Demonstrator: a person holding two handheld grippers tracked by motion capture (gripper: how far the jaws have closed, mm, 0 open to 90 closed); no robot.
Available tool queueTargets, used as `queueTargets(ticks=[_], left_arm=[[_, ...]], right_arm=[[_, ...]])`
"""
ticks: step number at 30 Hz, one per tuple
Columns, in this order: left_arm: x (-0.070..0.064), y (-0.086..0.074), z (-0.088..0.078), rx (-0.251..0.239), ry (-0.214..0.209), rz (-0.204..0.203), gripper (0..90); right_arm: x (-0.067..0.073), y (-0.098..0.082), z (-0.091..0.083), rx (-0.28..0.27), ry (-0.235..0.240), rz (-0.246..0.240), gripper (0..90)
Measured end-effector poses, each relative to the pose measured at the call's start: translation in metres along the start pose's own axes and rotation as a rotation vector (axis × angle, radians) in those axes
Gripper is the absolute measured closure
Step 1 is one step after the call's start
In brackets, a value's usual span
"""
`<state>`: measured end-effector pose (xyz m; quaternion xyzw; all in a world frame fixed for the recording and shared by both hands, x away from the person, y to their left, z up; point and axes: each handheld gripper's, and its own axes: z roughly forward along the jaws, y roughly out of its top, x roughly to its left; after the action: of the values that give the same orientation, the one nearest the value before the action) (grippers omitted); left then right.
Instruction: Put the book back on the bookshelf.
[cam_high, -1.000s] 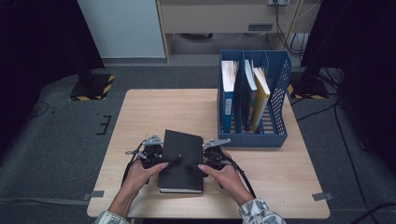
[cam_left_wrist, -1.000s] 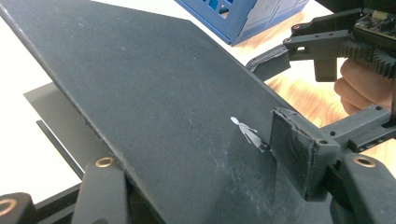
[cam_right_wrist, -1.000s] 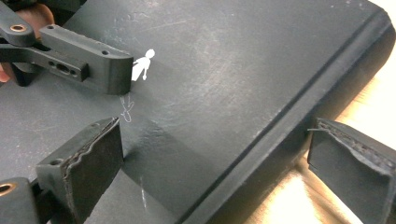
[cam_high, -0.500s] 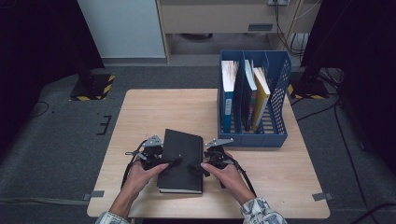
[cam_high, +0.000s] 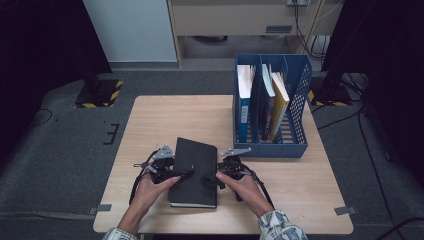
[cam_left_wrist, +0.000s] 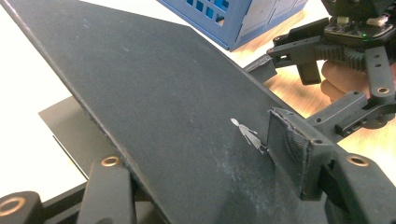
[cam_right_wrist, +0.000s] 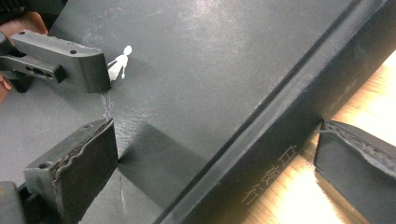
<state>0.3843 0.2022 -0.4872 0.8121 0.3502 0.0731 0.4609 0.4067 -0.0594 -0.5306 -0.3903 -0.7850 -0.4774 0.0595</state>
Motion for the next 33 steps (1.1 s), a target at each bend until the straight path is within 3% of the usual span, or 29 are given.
queueTargets(ticks=[13,20,33], left_arm=[[-0.007,0.001,-0.006,-0.016,0.027,0.034,41.6],[-0.011,0.002,-0.010,-0.037,0.033,0.053,42.4],[-0.013,0.003,-0.016,-0.076,0.014,0.064,42.8]], right_arm=[[-0.004,0.001,0.000,-0.001,0.039,0.019,0.0],[-0.003,0.003,-0.002,-0.008,0.047,0.004,0.0],[-0.006,0.005,-0.001,0.000,0.080,0.015,0.0]])
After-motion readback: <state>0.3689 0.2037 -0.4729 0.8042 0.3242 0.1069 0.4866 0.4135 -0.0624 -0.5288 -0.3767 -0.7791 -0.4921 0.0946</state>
